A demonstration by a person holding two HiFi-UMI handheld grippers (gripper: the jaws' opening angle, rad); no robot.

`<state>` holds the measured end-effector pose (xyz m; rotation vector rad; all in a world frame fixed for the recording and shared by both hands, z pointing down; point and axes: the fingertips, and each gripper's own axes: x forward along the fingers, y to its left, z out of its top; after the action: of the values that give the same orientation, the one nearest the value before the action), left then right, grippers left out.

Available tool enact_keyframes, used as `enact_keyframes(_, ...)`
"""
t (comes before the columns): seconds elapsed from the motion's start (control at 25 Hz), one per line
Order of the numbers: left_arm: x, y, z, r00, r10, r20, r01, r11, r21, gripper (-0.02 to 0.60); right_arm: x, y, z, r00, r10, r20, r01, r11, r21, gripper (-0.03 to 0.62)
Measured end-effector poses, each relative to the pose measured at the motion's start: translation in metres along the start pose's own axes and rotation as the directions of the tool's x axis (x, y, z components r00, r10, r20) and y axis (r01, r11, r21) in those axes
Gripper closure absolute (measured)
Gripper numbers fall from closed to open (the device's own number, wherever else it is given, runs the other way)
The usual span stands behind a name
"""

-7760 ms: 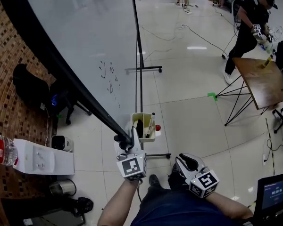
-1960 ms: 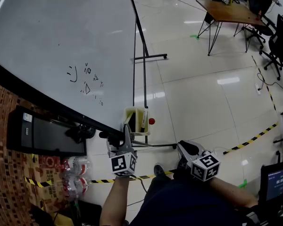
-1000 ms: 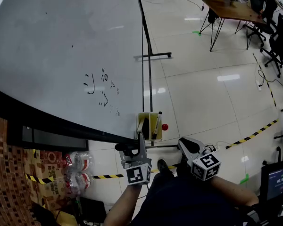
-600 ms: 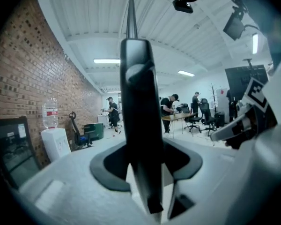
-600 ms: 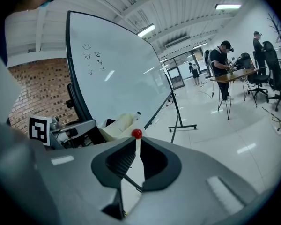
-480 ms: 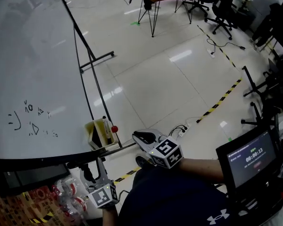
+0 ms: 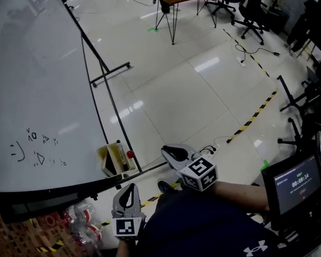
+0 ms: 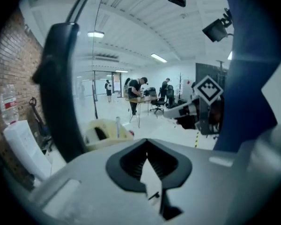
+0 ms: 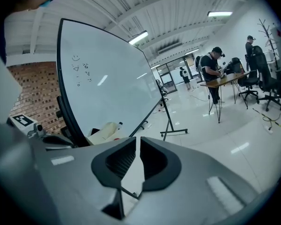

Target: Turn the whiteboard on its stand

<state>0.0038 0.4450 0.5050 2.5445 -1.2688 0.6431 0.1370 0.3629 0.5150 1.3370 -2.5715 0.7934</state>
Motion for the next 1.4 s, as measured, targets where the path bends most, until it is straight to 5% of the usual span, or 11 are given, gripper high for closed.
enact_keyframes(0.12, 0.040, -0.009, 0.047, 0.996, -0.026, 0.084, 0.028, 0.999, -0.033, 0.575, -0.009, -0.016, 0.015, 0.999, -0.017, 0.040, 0.018, 1.000, -0.013, 0.562)
enact_keyframes(0.24, 0.079, -0.009, 0.078, 0.985, -0.014, 0.169, 0.039, 0.989, -0.142, 0.575, -0.012, -0.031, 0.027, 0.997, -0.033, 0.073, 0.035, 0.999, -0.031, 0.563)
enact_keyframes(0.44, 0.112, -0.020, 0.094, 0.991, 0.015, 0.131, 0.022, 0.963, -0.270, 0.575, -0.015, -0.051, 0.041, 0.992, -0.045, 0.116, 0.051, 0.998, -0.046, 0.563)
enact_keyframes(0.84, 0.146, -0.028, 0.072, 0.993, -0.053, 0.108, 0.081, 0.960, -0.268, 0.575, -0.002, -0.058, 0.061, 0.987, 0.021, 0.162, -0.002, 0.993, -0.117, 0.568)
enact_keyframes(1.4, 0.146, -0.018, 0.062, 0.987, -0.135, 0.091, 0.155, 0.951, -0.269, 0.575, 0.006, -0.037, 0.061, 0.986, -0.043, 0.159, 0.068, 0.985, -0.158, 0.569)
